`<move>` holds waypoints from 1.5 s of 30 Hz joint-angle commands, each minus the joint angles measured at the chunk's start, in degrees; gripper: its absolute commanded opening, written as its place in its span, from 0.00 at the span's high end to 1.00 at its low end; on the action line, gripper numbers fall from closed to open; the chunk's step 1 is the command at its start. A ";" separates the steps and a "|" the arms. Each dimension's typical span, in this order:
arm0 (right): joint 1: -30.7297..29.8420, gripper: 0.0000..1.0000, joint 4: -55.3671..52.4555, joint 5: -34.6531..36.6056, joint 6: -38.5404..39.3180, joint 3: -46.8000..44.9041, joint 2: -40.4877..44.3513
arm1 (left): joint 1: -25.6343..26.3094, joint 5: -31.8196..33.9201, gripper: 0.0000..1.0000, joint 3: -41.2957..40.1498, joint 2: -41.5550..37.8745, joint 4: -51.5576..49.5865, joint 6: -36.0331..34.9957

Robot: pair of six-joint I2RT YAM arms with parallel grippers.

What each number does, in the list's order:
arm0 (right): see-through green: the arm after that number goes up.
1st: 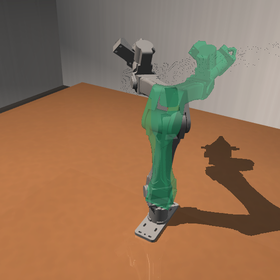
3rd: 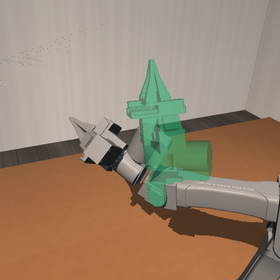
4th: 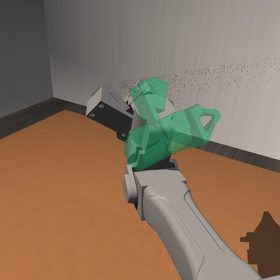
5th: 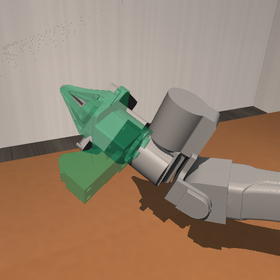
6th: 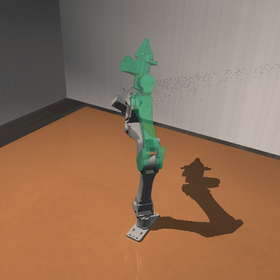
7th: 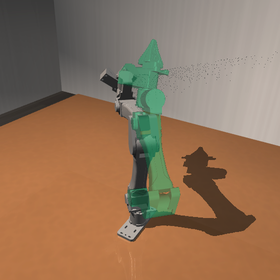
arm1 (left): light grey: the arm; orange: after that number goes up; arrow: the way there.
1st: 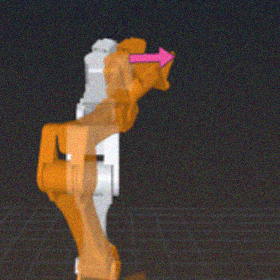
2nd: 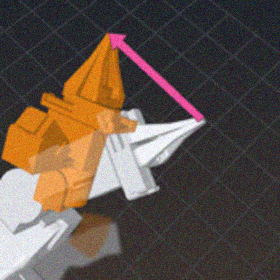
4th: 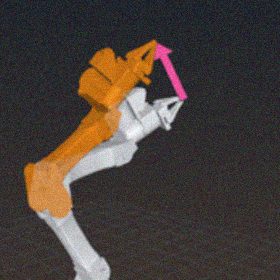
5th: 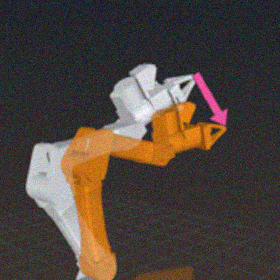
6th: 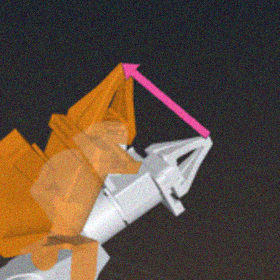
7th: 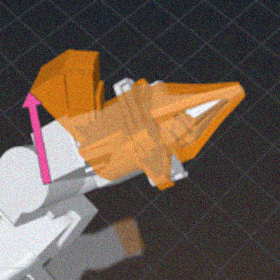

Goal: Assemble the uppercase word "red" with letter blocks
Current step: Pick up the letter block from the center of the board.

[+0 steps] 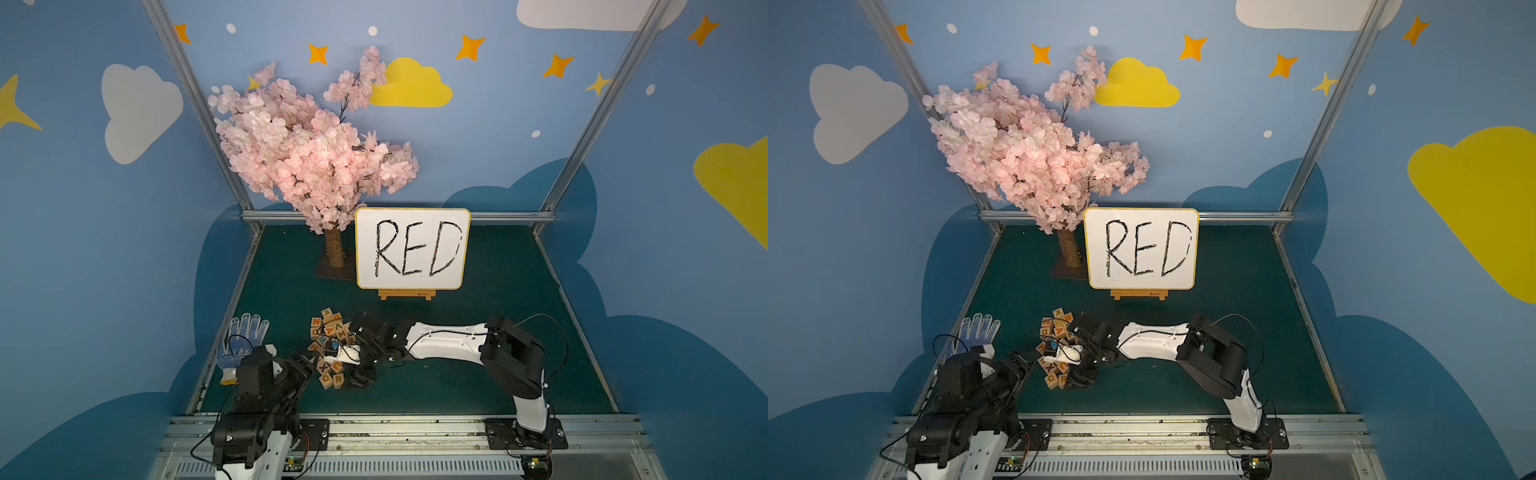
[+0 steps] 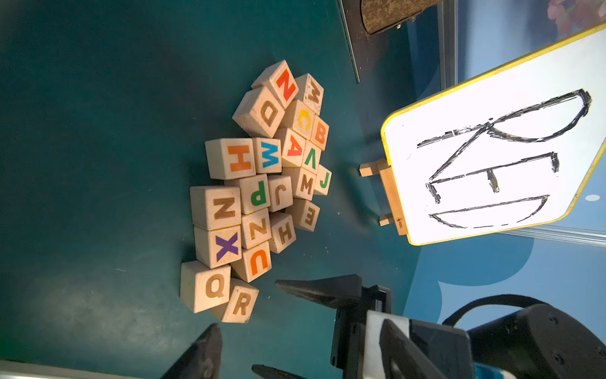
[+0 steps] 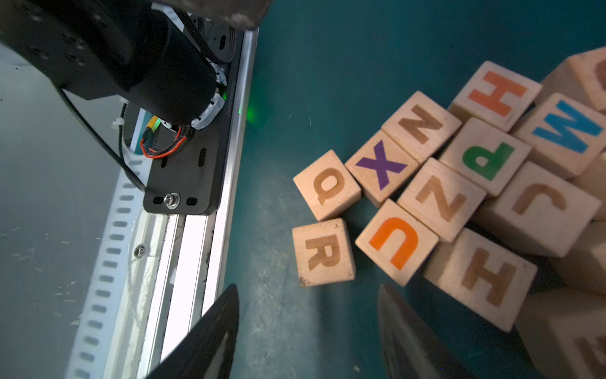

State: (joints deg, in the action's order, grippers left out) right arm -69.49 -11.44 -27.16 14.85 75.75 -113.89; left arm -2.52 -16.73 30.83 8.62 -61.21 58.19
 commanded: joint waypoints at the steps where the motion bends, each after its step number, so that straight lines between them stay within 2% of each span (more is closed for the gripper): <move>1: -0.46 0.34 -0.37 -1.32 1.79 1.42 -1.27 | -0.20 0.25 0.25 -0.79 0.43 -2.78 -0.27; 7: -0.39 0.34 -0.58 -0.02 4.56 2.69 -3.60 | -0.78 -0.31 0.25 -1.04 -0.10 -2.46 -0.44; 19: -1.30 0.33 0.28 0.88 4.92 4.67 -6.25 | -0.90 -0.60 0.25 -1.03 -0.65 -2.35 -0.71; 25: -1.69 0.36 0.46 1.44 4.66 4.53 -6.70 | -0.86 -0.50 0.25 -1.03 -0.65 -2.38 -0.72; 33: -1.96 0.50 1.05 3.01 3.79 4.67 -7.49 | -0.91 -0.58 0.25 -1.12 -0.68 -2.33 -0.74; 36: -2.18 0.59 0.92 3.32 3.53 4.68 -7.43 | -0.96 -0.58 0.25 -0.99 -2.56 -2.33 -0.71; 41: -2.14 0.70 0.90 3.51 3.17 3.60 -5.61 | -0.92 0.14 0.26 -0.85 -2.65 -2.56 -0.64; 45: -1.71 0.75 0.62 3.78 1.78 2.27 -2.72 | -1.07 0.43 0.27 -0.77 -2.52 -1.75 -0.45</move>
State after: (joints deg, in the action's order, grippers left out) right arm -71.16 -10.28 -23.92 18.24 78.76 -120.16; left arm -3.29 -17.06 30.41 6.31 -61.14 58.33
